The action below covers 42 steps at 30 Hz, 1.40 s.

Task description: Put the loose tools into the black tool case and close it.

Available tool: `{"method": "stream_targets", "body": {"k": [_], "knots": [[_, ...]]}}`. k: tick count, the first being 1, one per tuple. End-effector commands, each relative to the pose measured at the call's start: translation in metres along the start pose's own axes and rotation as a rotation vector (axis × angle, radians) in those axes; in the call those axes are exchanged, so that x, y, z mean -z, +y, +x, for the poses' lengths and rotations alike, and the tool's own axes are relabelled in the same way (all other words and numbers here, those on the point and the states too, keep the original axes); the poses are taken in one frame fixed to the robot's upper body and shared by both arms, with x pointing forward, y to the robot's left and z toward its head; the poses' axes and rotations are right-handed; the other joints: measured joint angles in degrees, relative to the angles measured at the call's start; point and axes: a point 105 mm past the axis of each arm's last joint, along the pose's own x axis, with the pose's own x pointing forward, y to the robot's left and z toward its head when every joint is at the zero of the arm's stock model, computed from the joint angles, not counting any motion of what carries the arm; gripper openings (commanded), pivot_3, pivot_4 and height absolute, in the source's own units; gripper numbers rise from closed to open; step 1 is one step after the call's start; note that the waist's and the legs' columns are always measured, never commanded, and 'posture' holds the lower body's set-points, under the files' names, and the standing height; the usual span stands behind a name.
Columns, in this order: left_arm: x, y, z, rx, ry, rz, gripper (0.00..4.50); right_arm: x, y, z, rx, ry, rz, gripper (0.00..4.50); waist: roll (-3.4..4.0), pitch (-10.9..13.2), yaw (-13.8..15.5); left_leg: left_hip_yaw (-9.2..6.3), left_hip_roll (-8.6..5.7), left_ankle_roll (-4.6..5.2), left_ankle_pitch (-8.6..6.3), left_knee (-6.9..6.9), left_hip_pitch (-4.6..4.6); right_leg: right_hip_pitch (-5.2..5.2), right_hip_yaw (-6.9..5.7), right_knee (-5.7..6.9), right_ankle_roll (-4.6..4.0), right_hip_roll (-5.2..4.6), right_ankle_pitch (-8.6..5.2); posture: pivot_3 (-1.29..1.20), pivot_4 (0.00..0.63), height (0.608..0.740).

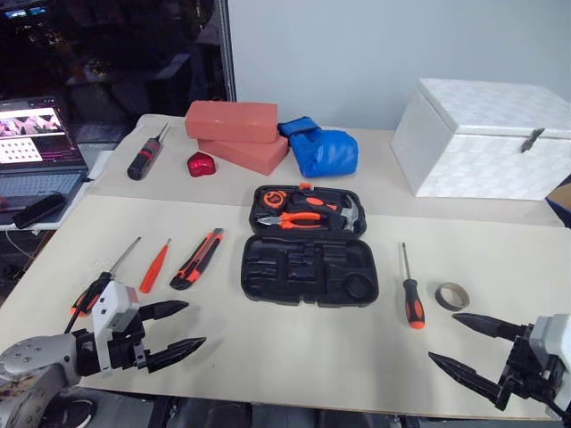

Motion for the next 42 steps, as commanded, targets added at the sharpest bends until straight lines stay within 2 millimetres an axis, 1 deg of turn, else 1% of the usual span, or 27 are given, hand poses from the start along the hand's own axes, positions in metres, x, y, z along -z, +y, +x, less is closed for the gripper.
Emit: {"method": "stream_targets", "body": {"k": [1,3,4,7,9,10,12,14,16,18,21,24,26,27,28,31,32,33,35,36,37,38,40,42], "knots": [[-0.023,0.008,0.001,-0.095,-0.085,0.009,4.50,-0.014,-0.004,0.002,-0.001,-0.088,-0.062,4.45,0.00,0.0,0.1,0.00,0.00,0.00,0.00,0.00,0.00,0.00,-0.03,0.00,0.00,0.00,0.00,0.00,0.150,0.740],[-0.044,0.033,0.000,-0.285,-0.192,-0.055,4.50,-0.030,-0.002,0.014,-0.043,-0.195,-0.086,4.45,-0.04,0.0,0.3,-0.05,0.04,-0.05,-0.03,0.00,0.00,0.07,-0.30,0.01,0.00,0.01,0.00,0.00,0.150,0.740],[-0.051,0.044,-0.004,-0.367,-0.231,-0.098,4.50,-0.038,-0.001,0.020,-0.063,-0.232,-0.101,4.45,-0.05,0.0,0.3,-0.11,0.04,-0.04,-0.03,0.06,0.00,0.11,-0.35,0.12,0.01,0.01,0.01,0.00,0.150,0.740],[-0.058,0.069,-0.020,-0.564,-0.243,-0.152,4.50,-0.057,0.004,0.034,-0.124,-0.307,-0.131,4.45,-0.05,0.0,0.3,-0.20,0.03,-0.03,-0.02,0.09,0.03,0.32,-0.41,0.28,0.03,0.13,0.03,0.00,0.150,0.740],[-0.052,0.086,-0.041,-0.715,-0.152,-0.199,4.50,-0.072,0.015,0.042,-0.201,-0.343,-0.200,4.45,-0.05,0.0,0.2,-0.19,-0.02,-0.02,-0.01,0.13,0.13,0.40,-0.39,0.42,0.03,0.14,0.06,0.00,0.150,0.740],[-0.050,0.092,-0.051,-0.763,-0.112,-0.205,4.50,-0.078,0.021,0.044,-0.252,-0.354,-0.216,4.45,-0.08,0.1,0.2,-0.19,-0.03,-0.01,0.00,0.15,0.14,0.38,-0.38,0.46,0.04,0.16,0.06,0.00,0.150,0.740],[-0.044,0.095,-0.068,-0.800,-0.031,-0.224,4.50,-0.085,0.032,0.047,-0.356,-0.359,-0.233,4.45,-0.13,0.1,0.1,-0.19,-0.03,0.01,0.01,0.14,0.13,0.28,-0.38,0.58,0.05,0.20,0.07,0.00,0.150,0.740],[-0.037,0.093,-0.079,-0.819,0.060,-0.208,4.50,-0.086,0.038,0.047,-0.426,-0.345,-0.243,4.45,-0.19,0.1,0.4,-0.21,0.00,0.01,0.01,0.09,0.14,0.26,-0.44,0.60,0.05,0.22,0.05,0.00,0.150,0.740],[-0.024,0.093,-0.086,-0.827,0.158,-0.217,4.50,-0.090,0.039,0.049,-0.449,-0.342,-0.247,4.45,-0.20,0.1,0.6,-0.19,-0.01,-0.03,-0.02,0.08,0.14,0.27,-0.45,0.55,0.07,0.19,0.01,0.00,0.150,0.740],[-0.012,0.098,-0.094,-0.856,0.232,-0.234,4.50,-0.094,0.037,0.051,-0.446,-0.347,-0.248,4.45,-0.20,0.1,1.1,-0.14,-0.02,-0.08,-0.05,0.08,0.12,0.25,-0.43,0.42,0.05,0.15,0.02,0.00,0.150,0.740],[-0.001,0.104,-0.098,-0.864,0.303,-0.212,4.50,-0.096,0.034,0.053,-0.416,-0.352,-0.231,4.45,-0.30,0.2,1.8,-0.15,0.01,-0.18,-0.11,0.10,0.13,0.08,-0.47,0.32,-0.01,0.14,0.06,0.00,0.150,0.740],[0.013,0.112,-0.100,-0.874,0.327,-0.227,4.50,-0.094,0.034,0.054,-0.403,-0.345,-0.218,4.45,-0.32,0.2,2.1,-0.11,0.00,-0.20,-0.12,0.10,0.13,0.07,-0.52,0.20,-0.10,0.02,0.12,0.00,0.150,0.740],[0.017,0.116,-0.099,-0.869,0.324,-0.228,4.50,-0.095,0.034,0.055,-0.391,-0.345,-0.217,4.45,-0.35,0.2,2.1,-0.04,0.01,-0.20,-0.12,0.10,0.12,0.04,-0.54,0.19,-0.13,-0.07,0.14,0.00,0.150,0.740],[0.018,0.119,-0.098,-0.864,0.314,-0.229,3.97,-0.096,0.034,0.055,-0.387,-0.346,-0.216,4.50,-0.37,0.2,2.1,-0.02,0.03,-0.21,-0.12,0.10,0.12,0.02,-0.56,0.18,-0.15,-0.08,0.15,0.00,0.150,0.740],[0.019,0.121,-0.095,-0.842,0.299,-0.230,3.76,-0.096,0.034,0.056,-0.383,-0.347,-0.215,4.50,-0.37,0.2,2.1,-0.01,0.06,-0.21,-0.12,0.09,0.11,0.00,-0.58,0.19,-0.16,-0.09,0.17,0.00,0.150,0.740],[0.020,0.129,-0.091,-0.806,0.260,-0.226,2.59,-0.096,0.034,0.057,-0.377,-0.341,-0.213,4.50,-0.38,0.2,2.1,0.00,0.10,-0.21,-0.12,0.07,0.11,-0.04,-0.69,0.20,-0.19,-0.11,0.19,0.00,0.150,0.740],[0.021,0.131,-0.092,-0.800,0.253,-0.221,2.16,-0.096,0.034,0.058,-0.375,-0.339,-0.213,4.50,-0.38,0.2,2.1,0.01,0.11,-0.21,-0.12,0.07,0.10,-0.05,-0.71,0.21,-0.19,-0.10,0.19,0.00,0.150,0.740],[0.022,0.133,-0.095,-0.799,0.253,-0.218,1.86,-0.096,0.034,0.058,-0.373,-0.339,-0.212,4.50,-0.39,0.1,2.2,0.01,0.12,-0.21,-0.12,0.06,0.10,-0.05,-0.74,0.21,-0.19,-0.10,0.19,0.00,0.150,0.740],[0.022,0.136,-0.100,-0.798,0.240,-0.214,1.04,-0.096,0.033,0.059,-0.366,-0.341,-0.209,4.50,-0.39,0.1,2.1,0.05,0.15,-0.21,-0.13,0.04,0.09,0.00,-0.77,0.23,-0.20,-0.10,0.21,0.00,0.150,0.740],[0.021,0.137,-0.102,-0.789,0.233,-0.201,0.87,-0.096,0.033,0.059,-0.364,-0.341,-0.206,4.50,-0.39,0.1,2.0,0.08,0.15,-0.21,-0.13,0.02,0.07,0.12,-0.77,0.25,-0.20,-0.11,0.21,0.00,0.150,0.740],[0.014,0.138,-0.103,-0.769,0.202,-0.174,0.86,-0.096,0.033,0.060,-0.360,-0.342,-0.203,4.50,-0.39,0.1,2.1,0.09,0.15,-0.21,-0.13,0.00,0.03,0.07,-0.77,0.26,-0.19,-0.09,0.21,0.00,0.150,0.740],[0.003,0.137,-0.101,-0.729,0.158,-0.122,0.86,-0.095,0.032,0.060,-0.358,-0.341,-0.200,4.50,-0.39,0.1,2.1,0.09,0.17,-0.21,-0.13,0.00,0.02,0.06,-0.79,0.27,-0.19,-0.07,0.21,0.00,0.150,0.740],[-0.030,0.128,-0.090,-0.597,0.061,-0.047,0.86,-0.094,0.032,0.059,-0.350,-0.343,-0.191,4.50,-0.46,0.2,2.2,0.09,0.21,-0.21,-0.12,0.00,0.00,0.05,-0.82,0.28,-0.19,-0.03,0.21,0.00,0.150,0.740],[-0.062,0.111,-0.074,-0.432,0.026,0.042,0.86,-0.092,0.031,0.059,-0.338,-0.347,-0.182,4.50,-0.66,0.2,2.7,0.09,0.25,-0.21,-0.12,0.03,-0.04,0.06,-0.89,0.28,-0.20,-0.02,0.21,0.00,0.150,0.740]]}}
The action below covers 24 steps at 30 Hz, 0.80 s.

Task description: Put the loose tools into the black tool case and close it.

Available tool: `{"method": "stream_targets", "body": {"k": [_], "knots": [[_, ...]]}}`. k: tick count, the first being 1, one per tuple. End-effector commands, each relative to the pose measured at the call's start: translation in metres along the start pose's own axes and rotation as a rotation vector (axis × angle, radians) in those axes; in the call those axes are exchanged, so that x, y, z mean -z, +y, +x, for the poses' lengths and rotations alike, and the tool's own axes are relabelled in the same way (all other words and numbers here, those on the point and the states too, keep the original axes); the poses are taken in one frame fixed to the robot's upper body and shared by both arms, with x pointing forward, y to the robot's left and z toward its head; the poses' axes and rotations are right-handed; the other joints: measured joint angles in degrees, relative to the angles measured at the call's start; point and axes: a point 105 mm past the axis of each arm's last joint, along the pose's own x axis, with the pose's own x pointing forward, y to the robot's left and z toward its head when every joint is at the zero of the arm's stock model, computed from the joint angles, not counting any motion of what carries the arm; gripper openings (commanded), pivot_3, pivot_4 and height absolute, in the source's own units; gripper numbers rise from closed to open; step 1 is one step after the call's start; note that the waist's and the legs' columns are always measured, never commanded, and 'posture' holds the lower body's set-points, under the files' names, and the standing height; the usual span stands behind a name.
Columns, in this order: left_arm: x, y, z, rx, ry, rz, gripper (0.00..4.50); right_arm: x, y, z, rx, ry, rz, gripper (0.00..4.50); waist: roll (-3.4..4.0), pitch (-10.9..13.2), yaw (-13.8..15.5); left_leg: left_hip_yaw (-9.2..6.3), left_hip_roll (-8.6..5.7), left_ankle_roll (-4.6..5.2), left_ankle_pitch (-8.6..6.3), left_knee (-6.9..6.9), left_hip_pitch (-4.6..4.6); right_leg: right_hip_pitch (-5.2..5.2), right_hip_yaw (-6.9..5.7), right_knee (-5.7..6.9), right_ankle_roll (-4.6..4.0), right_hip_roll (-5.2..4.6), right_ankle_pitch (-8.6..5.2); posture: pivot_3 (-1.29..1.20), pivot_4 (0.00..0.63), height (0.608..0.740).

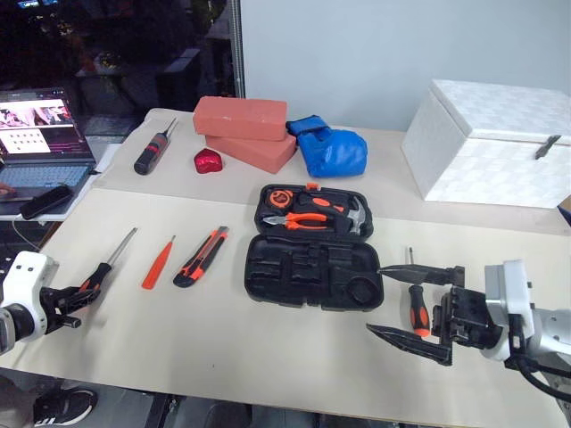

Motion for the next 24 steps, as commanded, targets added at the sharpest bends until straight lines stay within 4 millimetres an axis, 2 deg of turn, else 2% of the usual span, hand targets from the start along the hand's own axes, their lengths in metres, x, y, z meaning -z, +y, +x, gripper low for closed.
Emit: {"method": "stream_targets", "body": {"k": [1,4,5,8,12,16,19,24], "knots": [[-0.075,-0.051,-0.011,0.288,-0.136,0.243,0.86,-0.003,0.002,-0.002,0.022,-0.014,-0.014,4.50,-0.22,0.0,0.5,0.00,0.06,0.00,0.00,0.03,-0.01,-0.01,-0.08,0.01,0.00,0.00,0.00,0.00,0.150,0.740],[-0.092,-0.107,0.001,0.520,-0.082,0.412,0.86,-0.001,0.000,-0.005,0.079,-0.005,-0.004,4.50,-0.42,0.0,1.2,0.32,0.45,-0.03,-0.01,0.10,-0.06,-0.05,-0.47,-0.13,-0.06,-0.08,0.02,0.00,0.150,0.740],[-0.094,-0.126,0.013,0.585,-0.064,0.508,0.86,0.000,0.001,-0.008,0.106,0.005,0.003,4.50,-0.21,-0.1,1.1,0.64,0.55,-0.03,-0.01,0.14,-0.05,0.02,-0.49,-0.16,-0.06,-0.18,0.03,0.00,0.150,0.740],[-0.101,-0.156,0.044,0.673,-0.050,0.676,0.86,0.002,0.005,-0.016,0.165,0.037,0.010,4.50,0.38,-0.3,1.5,1.11,0.48,-0.01,0.00,0.18,-0.04,0.29,-0.48,-0.10,0.01,-0.40,0.04,0.00,0.150,0.740],[-0.108,-0.193,0.096,0.771,-0.004,0.794,0.86,0.005,0.013,-0.031,0.242,0.093,0.026,4.50,0.37,-0.3,2.5,0.82,0.76,0.22,0.15,0.45,-0.07,0.31,-0.47,0.27,0.11,0.22,0.04,0.00,0.150,0.740],[-0.110,-0.215,0.137,0.792,0.025,0.934,0.86,0.003,0.016,-0.038,0.300,0.118,0.022,4.50,0.30,-0.3,1.4,0.68,0.77,0.52,0.33,0.82,-0.10,0.23,-0.27,0.57,0.15,0.32,0.00,0.00,0.150,0.740],[-0.108,-0.225,0.161,0.794,0.050,1.014,0.86,0.001,0.019,-0.040,0.324,0.128,0.015,4.50,0.32,-0.3,1.0,0.65,0.66,0.52,0.33,0.90,-0.09,0.35,-0.20,0.59,0.20,0.27,-0.03,0.00,0.150,0.740],[-0.114,-0.228,0.183,0.761,0.066,1.076,0.86,-0.001,0.025,-0.037,0.352,0.126,0.012,4.50,0.28,-0.2,0.6,0.61,0.67,0.52,0.32,1.01,-0.24,0.27,-0.17,0.58,0.21,0.27,-0.02,0.00,0.150,0.740]]}}
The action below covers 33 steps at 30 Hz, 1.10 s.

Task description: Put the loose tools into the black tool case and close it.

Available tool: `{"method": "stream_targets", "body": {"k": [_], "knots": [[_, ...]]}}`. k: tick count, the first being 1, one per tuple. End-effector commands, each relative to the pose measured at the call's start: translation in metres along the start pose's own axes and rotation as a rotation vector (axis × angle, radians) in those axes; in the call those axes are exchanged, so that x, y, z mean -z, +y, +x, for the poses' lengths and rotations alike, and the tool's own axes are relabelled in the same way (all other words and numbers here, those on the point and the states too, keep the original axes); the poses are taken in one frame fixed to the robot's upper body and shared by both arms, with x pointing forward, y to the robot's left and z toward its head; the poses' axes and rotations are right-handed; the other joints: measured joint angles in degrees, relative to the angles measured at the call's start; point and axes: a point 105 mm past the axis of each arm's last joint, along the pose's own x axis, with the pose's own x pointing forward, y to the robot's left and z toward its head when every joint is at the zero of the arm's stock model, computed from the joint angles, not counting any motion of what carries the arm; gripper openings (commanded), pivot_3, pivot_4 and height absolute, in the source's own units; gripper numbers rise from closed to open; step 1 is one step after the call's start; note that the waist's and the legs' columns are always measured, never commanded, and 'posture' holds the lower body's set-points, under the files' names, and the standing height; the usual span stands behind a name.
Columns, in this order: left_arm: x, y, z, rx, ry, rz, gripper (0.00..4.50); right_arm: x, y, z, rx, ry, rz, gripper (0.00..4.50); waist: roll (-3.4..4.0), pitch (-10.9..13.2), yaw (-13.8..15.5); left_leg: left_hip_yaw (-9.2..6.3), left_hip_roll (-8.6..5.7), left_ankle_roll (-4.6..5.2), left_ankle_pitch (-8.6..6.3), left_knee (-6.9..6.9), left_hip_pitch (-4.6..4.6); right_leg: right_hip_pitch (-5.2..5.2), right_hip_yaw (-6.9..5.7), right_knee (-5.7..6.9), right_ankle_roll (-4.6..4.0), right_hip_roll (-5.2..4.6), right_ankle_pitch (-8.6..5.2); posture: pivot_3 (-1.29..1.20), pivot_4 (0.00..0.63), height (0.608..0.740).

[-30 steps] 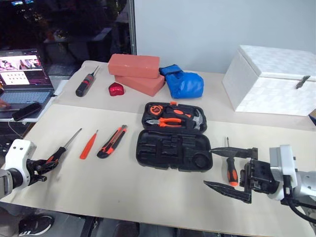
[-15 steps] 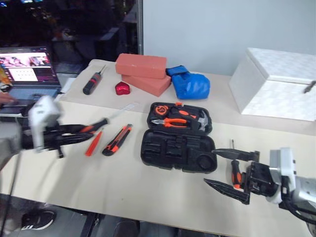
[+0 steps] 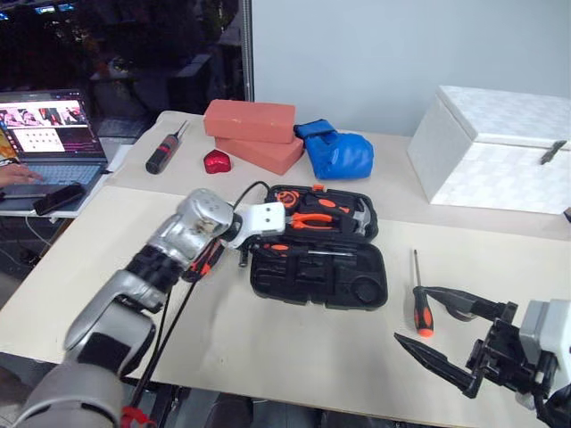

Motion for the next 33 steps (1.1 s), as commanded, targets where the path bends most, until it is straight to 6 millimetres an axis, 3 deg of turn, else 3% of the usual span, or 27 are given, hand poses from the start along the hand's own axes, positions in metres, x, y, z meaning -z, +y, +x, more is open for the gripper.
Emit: {"method": "stream_targets", "body": {"k": [1,11,13,14,19,23,26,33], "knots": [[-0.001,0.018,-0.005,-0.044,0.049,0.072,0.86,-0.009,0.006,0.000,0.027,-0.014,-0.039,4.50,0.01,0.0,0.0,0.00,0.00,0.00,0.00,0.00,0.00,0.01,0.00,0.00,0.01,-0.01,-0.01,0.00,0.150,0.740],[0.012,0.030,-0.011,-0.057,0.113,0.110,0.86,-0.006,0.013,0.004,0.042,-0.016,-0.017,4.50,0.00,0.0,-0.1,-0.01,-0.01,-0.15,-0.10,0.03,0.02,0.04,0.00,0.01,0.02,-0.01,-0.01,0.00,0.150,0.740],[0.011,0.033,-0.013,-0.065,0.101,0.101,1.86,-0.004,0.013,0.005,0.037,-0.019,-0.015,4.50,0.00,0.0,-0.1,-0.01,0.00,-0.21,-0.13,0.03,0.03,0.04,0.00,0.06,0.02,-0.01,-0.01,0.00,0.150,0.740],[0.011,0.033,-0.015,-0.059,0.094,0.099,2.02,-0.004,0.013,0.006,0.035,-0.019,-0.013,4.50,0.00,0.0,-0.1,-0.01,0.00,-0.21,-0.13,0.03,0.03,0.04,0.00,0.08,0.02,-0.01,-0.01,0.00,0.150,0.740],[-0.007,0.033,-0.036,-0.046,-0.059,0.008,3.70,-0.002,0.012,0.007,0.028,-0.024,-0.014,4.50,0.00,0.0,0.0,-0.01,-0.01,-0.19,-0.12,0.03,0.00,0.01,0.00,0.11,0.02,-0.01,-0.01,0.00,0.150,0.740],[-0.027,0.028,-0.064,-0.067,-0.299,-0.190,3.70,-0.002,0.007,0.009,0.027,-0.039,-0.022,4.50,0.01,0.0,-0.3,-0.01,0.01,0.01,0.00,0.03,-0.04,-0.02,0.00,0.11,0.04,-0.01,-0.03,0.00,0.150,0.740],[-0.035,0.027,-0.069,-0.147,-0.424,-0.354,3.01,-0.002,0.005,0.011,0.026,-0.046,-0.024,4.50,0.02,0.0,-0.2,-0.05,0.01,0.02,0.00,0.02,-0.04,-0.02,0.00,0.15,0.07,0.00,-0.08,0.00,0.150,0.740],[-0.040,0.018,-0.066,-0.357,-0.605,-0.578,0.50,-0.005,0.005,0.012,0.031,-0.065,-0.021,4.50,0.05,0.0,0.0,-0.11,-0.02,0.04,0.02,0.12,-0.01,0.06,0.00,0.25,0.09,0.01,-0.07,0.00,0.150,0.740]]}}
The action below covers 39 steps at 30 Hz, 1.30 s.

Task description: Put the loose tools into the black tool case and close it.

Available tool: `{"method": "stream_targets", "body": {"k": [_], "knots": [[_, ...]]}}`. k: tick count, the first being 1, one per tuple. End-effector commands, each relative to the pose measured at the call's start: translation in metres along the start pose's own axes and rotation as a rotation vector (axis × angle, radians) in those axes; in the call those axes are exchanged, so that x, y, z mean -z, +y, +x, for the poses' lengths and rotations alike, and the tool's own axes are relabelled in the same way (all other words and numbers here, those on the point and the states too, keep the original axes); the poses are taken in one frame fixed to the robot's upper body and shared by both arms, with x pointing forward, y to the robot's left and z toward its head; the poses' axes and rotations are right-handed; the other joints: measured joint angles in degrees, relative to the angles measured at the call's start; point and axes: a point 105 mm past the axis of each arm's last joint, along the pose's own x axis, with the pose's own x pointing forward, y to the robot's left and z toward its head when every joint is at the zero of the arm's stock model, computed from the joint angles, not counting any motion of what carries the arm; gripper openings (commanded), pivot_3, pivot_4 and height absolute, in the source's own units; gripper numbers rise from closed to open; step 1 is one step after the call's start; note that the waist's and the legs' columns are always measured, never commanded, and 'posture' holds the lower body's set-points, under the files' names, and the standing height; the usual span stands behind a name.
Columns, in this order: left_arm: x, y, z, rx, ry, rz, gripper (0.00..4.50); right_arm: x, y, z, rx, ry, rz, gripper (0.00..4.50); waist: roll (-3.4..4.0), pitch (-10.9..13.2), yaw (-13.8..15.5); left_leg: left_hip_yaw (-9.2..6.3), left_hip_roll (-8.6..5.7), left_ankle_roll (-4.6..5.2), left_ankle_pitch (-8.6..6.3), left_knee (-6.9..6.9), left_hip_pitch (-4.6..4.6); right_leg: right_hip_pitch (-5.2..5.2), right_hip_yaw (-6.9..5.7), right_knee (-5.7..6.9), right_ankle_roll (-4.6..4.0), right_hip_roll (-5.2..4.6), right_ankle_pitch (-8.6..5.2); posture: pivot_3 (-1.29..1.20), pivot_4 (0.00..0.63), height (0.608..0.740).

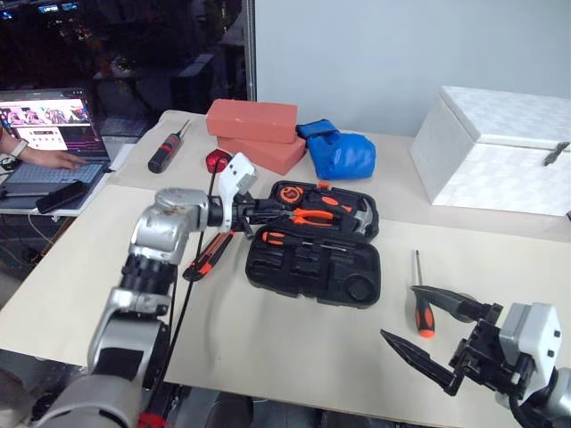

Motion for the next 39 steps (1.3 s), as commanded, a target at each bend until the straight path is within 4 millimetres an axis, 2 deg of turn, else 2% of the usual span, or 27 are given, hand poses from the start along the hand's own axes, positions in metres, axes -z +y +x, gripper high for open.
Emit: {"method": "stream_targets", "body": {"k": [1,6,13,18,21,25,28,30,32,39], "knots": [[-0.022,-0.005,-0.005,-0.097,-0.126,-0.015,0.12,-0.009,0.000,0.000,0.008,-0.037,-0.029,4.50,0.00,0.0,0.0,0.00,0.00,0.00,0.00,0.00,0.02,0.01,0.00,0.01,0.00,0.00,0.00,0.00,0.150,0.740],[-0.013,-0.018,0.011,-0.167,-0.166,-0.087,0.04,-0.007,0.001,0.000,0.014,-0.034,-0.023,4.50,0.00,0.0,0.0,-0.02,-0.02,0.00,0.00,0.00,0.07,0.04,0.01,0.04,0.00,0.01,0.00,0.00,0.150,0.740],[0.016,-0.018,0.043,-0.336,-0.130,-0.074,0.04,-0.008,0.000,0.004,0.034,-0.043,-0.036,4.50,-0.01,0.0,-0.1,-0.06,-0.09,-0.01,0.00,0.00,0.14,0.10,0.04,0.02,0.00,0.00,0.00,0.00,0.150,0.740],[0.018,-0.011,0.045,-0.375,-0.154,-0.096,0.04,-0.008,0.001,0.004,0.042,-0.043,-0.041,4.50,0.00,0.0,-0.1,-0.05,-0.11,-0.01,-0.01,-0.01,0.17,0.08,0.09,0.01,0.00,0.01,0.00,0.00,0.150,0.740],[0.026,-0.011,0.042,-0.360,-0.126,-0.091,0.04,-0.008,0.000,0.004,0.047,-0.042,-0.042,4.50,0.00,0.0,-0.1,-0.04,-0.10,-0.02,-0.01,-0.01,0.17,0.08,0.09,0.01,0.00,0.01,0.00,0.00,0.150,0.740],[0.054,-0.011,0.044,-0.354,-0.010,-0.084,0.04,-0.008,0.000,0.005,0.046,-0.044,-0.043,4.50,0.02,0.0,0.0,-0.03,-0.10,-0.14,-0.09,-0.02,0.17,0.08,0.09,0.00,0.00,0.00,0.00,0.00,0.150,0.740],[0.090,-0.012,0.046,-0.357,0.154,-0.087,0.04,-0.006,0.000,0.006,0.040,-0.039,-0.042,4.50,0.01,0.0,0.0,-0.04,-0.11,-0.24,-0.15,-0.02,0.17,0.08,0.09,0.00,0.00,0.00,0.00,0.00,0.150,0.740],[0.101,-0.014,0.046,-0.345,0.206,-0.079,0.04,-0.006,0.000,0.007,0.037,-0.037,-0.042,4.50,0.02,-0.3,0.1,-0.05,-0.11,-0.28,-0.17,-0.02,0.21,0.13,0.08,-0.03,0.00,-0.01,-0.01,0.00,0.150,0.740],[0.094,-0.013,0.045,-0.348,0.175,-0.072,0.04,-0.006,-0.001,0.007,0.034,-0.038,-0.043,4.50,0.03,-0.6,0.0,-0.04,-0.11,-0.39,-0.24,-0.02,0.24,0.16,0.08,-0.05,0.00,-0.02,-0.01,0.00,0.150,0.740],[0.033,-0.014,0.020,-0.327,-0.138,-0.066,0.04,-0.006,-0.006,0.010,0.009,-0.038,-0.051,4.50,0.03,-0.7,-0.4,-0.01,-0.08,-0.45,-0.27,-0.03,0.26,0.10,0.08,-0.04,-0.03,-0.02,0.01,0.00,0.150,0.740]]}}
